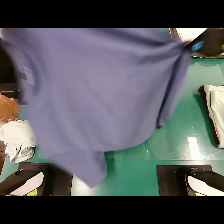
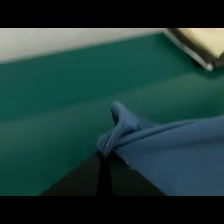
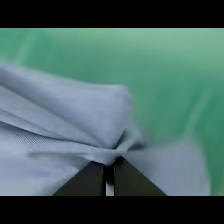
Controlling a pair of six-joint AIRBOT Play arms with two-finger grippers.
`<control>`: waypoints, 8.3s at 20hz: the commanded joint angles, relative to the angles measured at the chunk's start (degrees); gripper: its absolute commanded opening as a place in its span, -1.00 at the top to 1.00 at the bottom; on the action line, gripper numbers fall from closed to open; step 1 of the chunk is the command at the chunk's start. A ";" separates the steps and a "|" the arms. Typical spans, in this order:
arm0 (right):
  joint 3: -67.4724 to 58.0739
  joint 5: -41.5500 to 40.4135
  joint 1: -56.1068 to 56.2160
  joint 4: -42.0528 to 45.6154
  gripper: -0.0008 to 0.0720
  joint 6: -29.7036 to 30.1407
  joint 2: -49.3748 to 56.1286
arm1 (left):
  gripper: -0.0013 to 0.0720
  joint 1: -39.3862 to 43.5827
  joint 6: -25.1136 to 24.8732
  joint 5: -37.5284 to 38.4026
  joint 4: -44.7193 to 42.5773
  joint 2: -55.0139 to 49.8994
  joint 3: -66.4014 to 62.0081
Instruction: Fold the shirts.
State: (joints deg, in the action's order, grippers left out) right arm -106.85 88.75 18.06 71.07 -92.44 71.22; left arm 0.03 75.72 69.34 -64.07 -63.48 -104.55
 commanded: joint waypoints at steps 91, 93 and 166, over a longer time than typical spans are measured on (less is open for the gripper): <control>3.58 -15.89 -25.62 -12.90 0.92 10.32 -27.32 | 0.90 -6.86 5.60 -7.76 11.41 16.79 -19.43; -1.25 -13.09 -29.75 -12.92 0.92 8.66 -28.52 | 0.90 -6.86 6.69 -11.67 11.23 16.90 -22.51; 41.57 -16.06 -21.94 -8.61 -0.15 8.52 -1.75 | -0.04 -6.19 9.70 -2.40 7.54 16.52 85.40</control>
State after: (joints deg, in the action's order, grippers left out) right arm -65.30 72.38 -3.95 62.59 -83.90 69.54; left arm -6.20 85.67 68.45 -56.80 -47.09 -20.51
